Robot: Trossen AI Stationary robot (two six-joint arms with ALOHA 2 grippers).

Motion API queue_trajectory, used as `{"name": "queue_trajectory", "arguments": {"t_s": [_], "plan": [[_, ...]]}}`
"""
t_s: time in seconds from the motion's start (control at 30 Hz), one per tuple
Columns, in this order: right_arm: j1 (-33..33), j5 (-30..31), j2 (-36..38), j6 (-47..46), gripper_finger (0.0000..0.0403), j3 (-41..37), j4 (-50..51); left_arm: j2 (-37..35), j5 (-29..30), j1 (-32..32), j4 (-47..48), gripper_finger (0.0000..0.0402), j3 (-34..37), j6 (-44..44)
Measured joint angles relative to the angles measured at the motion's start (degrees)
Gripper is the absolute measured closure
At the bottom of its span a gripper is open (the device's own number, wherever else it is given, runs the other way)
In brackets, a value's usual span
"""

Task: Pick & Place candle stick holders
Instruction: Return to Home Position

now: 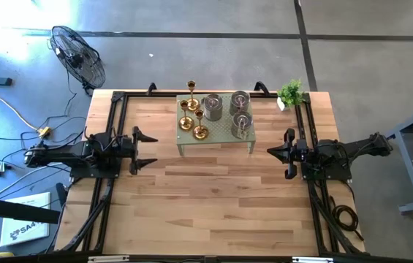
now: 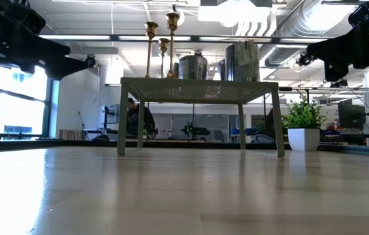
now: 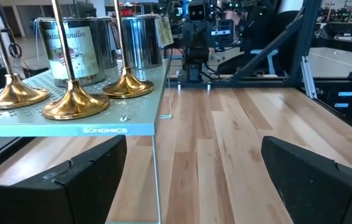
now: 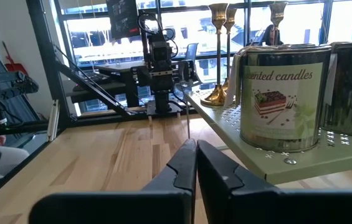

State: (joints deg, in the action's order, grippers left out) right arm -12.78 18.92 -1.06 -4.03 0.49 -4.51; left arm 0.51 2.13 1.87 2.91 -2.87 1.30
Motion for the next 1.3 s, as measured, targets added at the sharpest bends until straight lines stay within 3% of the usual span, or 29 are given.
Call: {"name": "queue_trajectory", "arguments": {"t_s": [0.5, 0.63, 0.8, 1.3], "plan": [[0.01, 0.0, 0.0, 0.0, 0.0396, 0.0, 0.0, 0.0, 0.28, 0.0, -0.32, 0.0035, 0.09, -0.62], [-0.01, 0.0, 0.0, 0.0, 0.0396, 0.0, 0.01, 0.0, 0.77, 0.0, -0.21, 0.0052, 0.09, -0.45], [-0.01, 0.0, 0.0, 0.0, 0.0394, 0.0, 0.0, 0.0, 1.28, 0.0, -0.14, 0.0119, 0.09, -0.21], [0.0, 0.0, 0.0, 0.0, 0.0395, 0.0, 0.01, -0.02, 2.38, 0.0, 0.37, 0.0377, -0.02, -0.25]]}}
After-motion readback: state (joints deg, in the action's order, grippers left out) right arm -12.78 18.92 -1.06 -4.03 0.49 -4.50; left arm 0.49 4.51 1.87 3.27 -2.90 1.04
